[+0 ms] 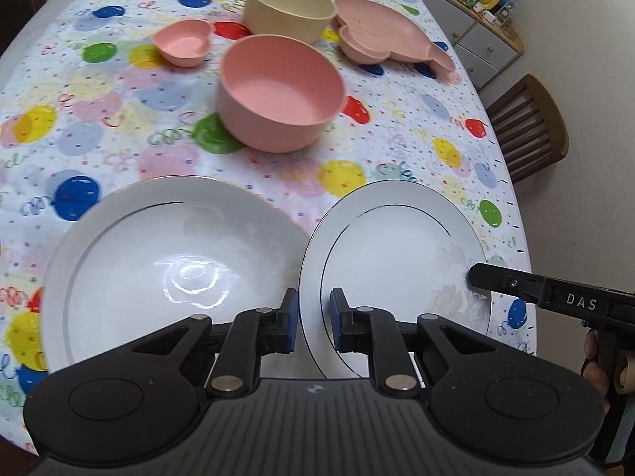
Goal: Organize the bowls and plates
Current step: 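Carry the small white plate onto the large white plate with the left gripper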
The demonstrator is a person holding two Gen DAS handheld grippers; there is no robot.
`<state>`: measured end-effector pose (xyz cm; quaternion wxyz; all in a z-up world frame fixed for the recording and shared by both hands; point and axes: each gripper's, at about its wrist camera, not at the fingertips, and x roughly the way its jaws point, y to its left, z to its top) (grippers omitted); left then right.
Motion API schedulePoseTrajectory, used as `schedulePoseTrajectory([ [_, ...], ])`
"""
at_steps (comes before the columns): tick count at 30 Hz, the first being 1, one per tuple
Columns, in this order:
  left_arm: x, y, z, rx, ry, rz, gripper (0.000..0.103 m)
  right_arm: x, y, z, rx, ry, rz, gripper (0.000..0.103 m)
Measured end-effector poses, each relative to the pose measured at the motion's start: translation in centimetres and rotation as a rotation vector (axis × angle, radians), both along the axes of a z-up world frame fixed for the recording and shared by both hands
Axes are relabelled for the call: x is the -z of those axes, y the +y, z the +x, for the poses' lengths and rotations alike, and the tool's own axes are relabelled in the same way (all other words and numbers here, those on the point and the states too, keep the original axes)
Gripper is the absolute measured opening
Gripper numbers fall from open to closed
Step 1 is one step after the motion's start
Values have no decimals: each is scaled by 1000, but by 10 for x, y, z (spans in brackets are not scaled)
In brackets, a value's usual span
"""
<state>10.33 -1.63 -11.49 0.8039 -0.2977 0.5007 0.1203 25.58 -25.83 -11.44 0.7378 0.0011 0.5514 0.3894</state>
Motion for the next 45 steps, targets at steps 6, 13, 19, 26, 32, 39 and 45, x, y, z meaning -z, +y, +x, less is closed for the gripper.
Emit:
schedulePoseTrajectory([
  [6, 2, 31, -29, -27, 7, 2, 16, 0, 32, -26, -18, 7, 3, 7],
  [13, 8, 62, -57, -44, 33, 15, 16, 4, 72, -56, -44, 17, 0, 7],
  [19, 16, 80, -72, -38, 56, 17, 16, 11, 97, -75, -55, 34, -3, 7],
  [26, 25, 88, -78, -27, 73, 13, 16, 23, 112, -90, -46, 52, -17, 7],
  [32, 30, 89, -77, -17, 80, 4, 16, 30, 114, -92, -36, 56, -26, 7],
  [39, 32, 90, -75, -17, 87, -1, 16, 37, 113, -92, -24, 68, -29, 7],
  [45, 32, 91, -75, -16, 99, -13, 16, 39, 110, -90, -18, 81, -14, 7],
])
